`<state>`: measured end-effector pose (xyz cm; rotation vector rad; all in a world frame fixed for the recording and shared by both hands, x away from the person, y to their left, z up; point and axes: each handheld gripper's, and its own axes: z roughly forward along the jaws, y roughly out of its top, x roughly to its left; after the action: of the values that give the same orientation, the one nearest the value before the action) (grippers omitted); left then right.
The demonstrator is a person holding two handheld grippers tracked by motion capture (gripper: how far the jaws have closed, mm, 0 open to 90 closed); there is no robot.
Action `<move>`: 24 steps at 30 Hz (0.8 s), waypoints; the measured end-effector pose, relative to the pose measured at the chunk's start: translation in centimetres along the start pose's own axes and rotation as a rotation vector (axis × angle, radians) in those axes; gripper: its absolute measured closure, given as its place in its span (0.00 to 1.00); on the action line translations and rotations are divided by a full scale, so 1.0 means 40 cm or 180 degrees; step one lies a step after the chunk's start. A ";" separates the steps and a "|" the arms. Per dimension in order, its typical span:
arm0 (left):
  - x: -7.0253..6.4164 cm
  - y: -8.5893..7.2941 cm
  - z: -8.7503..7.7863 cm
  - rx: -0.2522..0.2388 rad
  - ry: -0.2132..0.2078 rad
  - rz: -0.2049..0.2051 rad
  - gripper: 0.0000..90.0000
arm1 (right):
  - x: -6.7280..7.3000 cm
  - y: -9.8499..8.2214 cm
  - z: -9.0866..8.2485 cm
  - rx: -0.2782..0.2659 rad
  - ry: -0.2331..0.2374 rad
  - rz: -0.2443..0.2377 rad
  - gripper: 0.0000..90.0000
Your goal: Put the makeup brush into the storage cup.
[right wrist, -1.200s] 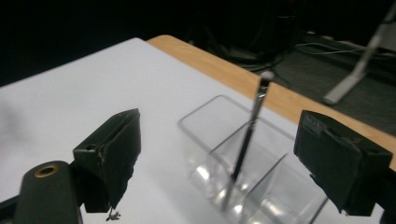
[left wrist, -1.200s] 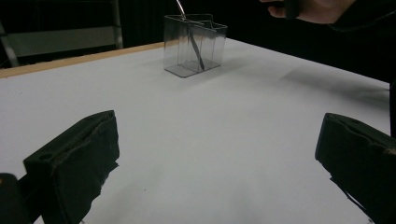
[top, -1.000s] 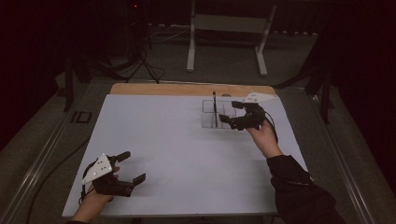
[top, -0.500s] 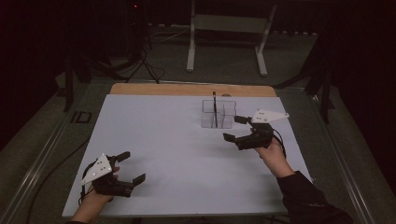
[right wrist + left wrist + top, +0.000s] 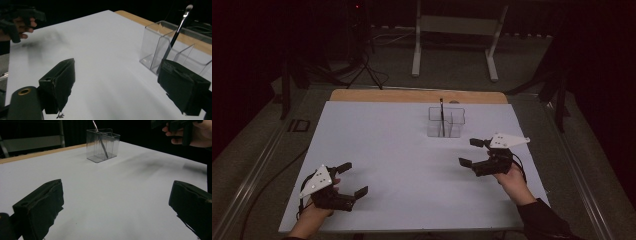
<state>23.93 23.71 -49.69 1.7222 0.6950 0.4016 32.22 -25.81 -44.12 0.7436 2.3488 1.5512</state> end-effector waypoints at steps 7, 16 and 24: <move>0.000 0.000 -0.001 -0.0004 0.0001 -0.0002 0.01 | -0.001 -0.039 -0.043 -0.0019 -0.0001 0.0056 0.16; 0.001 0.000 0.000 -0.0004 0.0001 -0.0009 0.01 | -0.003 -0.096 -0.082 0.0026 -0.0015 0.0109 0.16; 0.001 -0.001 -0.001 -0.0009 -0.0003 -0.0014 0.01 | 0.005 -0.141 -0.097 0.0078 0.0017 0.0111 0.16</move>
<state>23.92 23.76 -49.71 1.7179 0.6971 0.3983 28.68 -30.53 -47.63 0.7911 2.3751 1.5428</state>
